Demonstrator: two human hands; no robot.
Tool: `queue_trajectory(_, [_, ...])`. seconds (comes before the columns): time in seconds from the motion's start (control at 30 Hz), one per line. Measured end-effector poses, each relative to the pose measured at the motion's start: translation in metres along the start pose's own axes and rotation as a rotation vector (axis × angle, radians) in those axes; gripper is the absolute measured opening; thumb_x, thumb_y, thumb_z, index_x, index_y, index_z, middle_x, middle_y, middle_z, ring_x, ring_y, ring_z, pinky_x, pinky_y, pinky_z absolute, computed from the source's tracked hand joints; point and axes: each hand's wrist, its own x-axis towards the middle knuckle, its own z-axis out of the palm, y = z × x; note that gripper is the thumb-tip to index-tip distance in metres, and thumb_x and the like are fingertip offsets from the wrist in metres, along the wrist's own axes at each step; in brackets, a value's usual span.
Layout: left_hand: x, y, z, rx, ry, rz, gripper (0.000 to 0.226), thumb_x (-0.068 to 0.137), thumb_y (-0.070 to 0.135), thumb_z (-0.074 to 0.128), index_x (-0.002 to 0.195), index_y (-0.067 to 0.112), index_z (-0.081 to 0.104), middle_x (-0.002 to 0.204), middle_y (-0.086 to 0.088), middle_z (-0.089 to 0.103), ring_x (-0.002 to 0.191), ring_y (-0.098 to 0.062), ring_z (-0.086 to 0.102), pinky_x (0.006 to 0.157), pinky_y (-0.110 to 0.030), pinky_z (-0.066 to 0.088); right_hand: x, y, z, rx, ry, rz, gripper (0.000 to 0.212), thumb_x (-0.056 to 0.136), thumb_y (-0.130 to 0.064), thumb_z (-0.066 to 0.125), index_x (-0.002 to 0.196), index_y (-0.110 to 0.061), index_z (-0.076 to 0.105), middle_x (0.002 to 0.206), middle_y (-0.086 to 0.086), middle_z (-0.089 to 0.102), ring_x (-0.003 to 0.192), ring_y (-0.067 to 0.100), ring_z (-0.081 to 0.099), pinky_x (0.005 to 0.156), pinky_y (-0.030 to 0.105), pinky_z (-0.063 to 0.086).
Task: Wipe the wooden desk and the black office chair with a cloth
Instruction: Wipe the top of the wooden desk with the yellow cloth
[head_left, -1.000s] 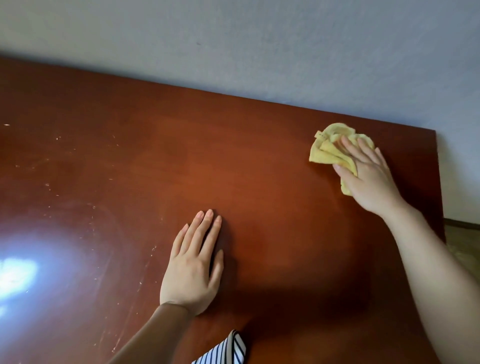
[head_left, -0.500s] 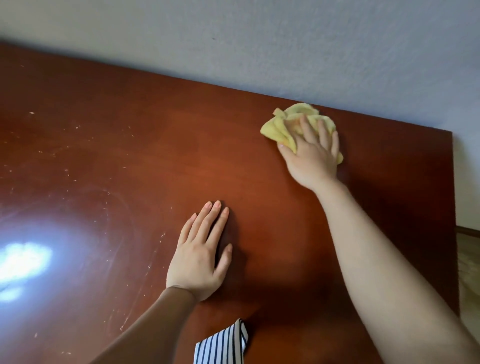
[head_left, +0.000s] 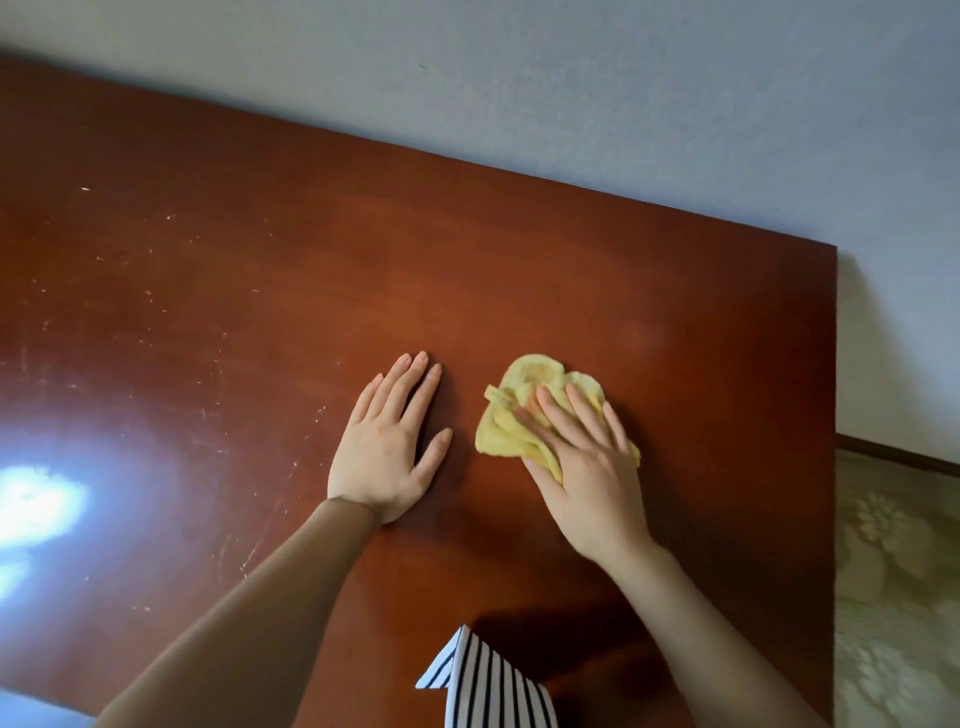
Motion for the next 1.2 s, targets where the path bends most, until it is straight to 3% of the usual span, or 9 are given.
queue_trajectory(0.07, [-0.002, 0.0, 0.001, 0.039, -0.017, -0.002, 0.065, 0.096, 0.05, 0.025, 0.151, 0.016, 0.018, 0.158, -0.002, 0.015, 0.147, -0.014, 0.003, 0.119, -0.03, 0.0, -0.031, 0.01, 0.002, 0.028, 0.051, 0.053, 0.047, 0.093, -0.045, 0.037, 0.134, -0.029, 0.053, 0.143, -0.005, 0.046, 0.139, 0.024, 0.032, 0.112, 0.05, 0.027])
queue_trajectory(0.23, [-0.001, 0.003, -0.002, -0.007, -0.026, -0.007, 0.07, 0.092, 0.052, 0.028, 0.151, 0.015, 0.021, 0.158, -0.001, 0.015, 0.146, -0.014, 0.003, 0.119, -0.031, 0.001, -0.051, 0.045, -0.007, 0.011, 0.159, 0.188, 0.05, 0.091, -0.041, 0.038, 0.136, -0.022, 0.047, 0.142, 0.002, 0.048, 0.136, 0.031, 0.036, 0.11, 0.053, 0.026])
queue_trajectory(0.4, [0.002, 0.0, -0.006, -0.179, -0.054, -0.01, 0.074, 0.09, 0.034, 0.058, 0.151, 0.018, 0.019, 0.159, 0.004, 0.01, 0.145, -0.006, -0.005, 0.114, -0.02, -0.011, 0.004, 0.066, -0.02, 0.013, 0.2, 0.336, 0.05, 0.096, -0.036, 0.044, 0.142, -0.019, 0.038, 0.146, 0.006, 0.043, 0.14, 0.033, 0.029, 0.114, 0.052, 0.018])
queue_trajectory(0.53, [0.005, -0.004, -0.018, -0.356, -0.147, -0.029, 0.068, 0.091, 0.028, 0.059, 0.149, 0.019, 0.025, 0.158, 0.01, 0.004, 0.14, 0.002, -0.011, 0.11, -0.014, -0.013, 0.07, 0.065, -0.026, -0.098, 0.131, 0.349, 0.049, 0.099, -0.04, 0.036, 0.147, -0.028, 0.032, 0.153, 0.002, 0.032, 0.144, 0.029, 0.017, 0.116, 0.048, 0.01])
queue_trajectory(0.67, [-0.007, -0.004, -0.029, -0.367, -0.205, -0.086, 0.066, 0.093, 0.034, 0.055, 0.15, 0.024, 0.022, 0.159, 0.008, 0.001, 0.144, -0.006, -0.011, 0.118, -0.028, 0.002, 0.123, 0.041, -0.026, -0.114, 0.079, 0.374, 0.05, 0.1, -0.045, 0.028, 0.148, -0.036, 0.024, 0.157, -0.001, 0.021, 0.146, 0.026, 0.006, 0.118, 0.046, 0.0])
queue_trajectory(0.9, [-0.077, -0.011, -0.041, -0.276, -0.178, -0.274, 0.07, 0.093, 0.038, 0.054, 0.151, 0.026, 0.015, 0.159, 0.006, 0.003, 0.147, -0.016, -0.004, 0.119, -0.038, 0.008, 0.133, -0.048, 0.005, -0.113, -0.055, 0.097, 0.051, 0.098, -0.052, 0.025, 0.147, -0.04, 0.023, 0.159, -0.007, 0.013, 0.146, 0.022, 0.0, 0.118, 0.045, -0.003])
queue_trajectory(1.1, [-0.136, -0.021, -0.04, -0.241, -0.137, -0.406, 0.067, 0.094, 0.041, 0.05, 0.15, 0.025, 0.018, 0.157, 0.01, 0.001, 0.147, -0.019, -0.001, 0.119, -0.04, 0.009, 0.054, -0.108, 0.038, -0.104, -0.128, -0.148, 0.05, 0.096, -0.054, 0.03, 0.145, -0.041, 0.029, 0.158, -0.009, 0.017, 0.146, 0.02, 0.001, 0.117, 0.043, -0.006])
queue_trajectory(1.2, [-0.159, -0.018, -0.034, -0.232, -0.089, -0.447, 0.067, 0.094, 0.04, 0.051, 0.15, 0.026, 0.017, 0.151, 0.017, -0.009, 0.147, -0.018, -0.004, 0.118, -0.041, 0.001, 0.011, -0.117, 0.047, -0.113, -0.151, -0.221, 0.048, 0.097, -0.052, 0.032, 0.144, -0.041, 0.031, 0.157, -0.011, 0.018, 0.147, 0.019, 0.002, 0.118, 0.043, -0.005])
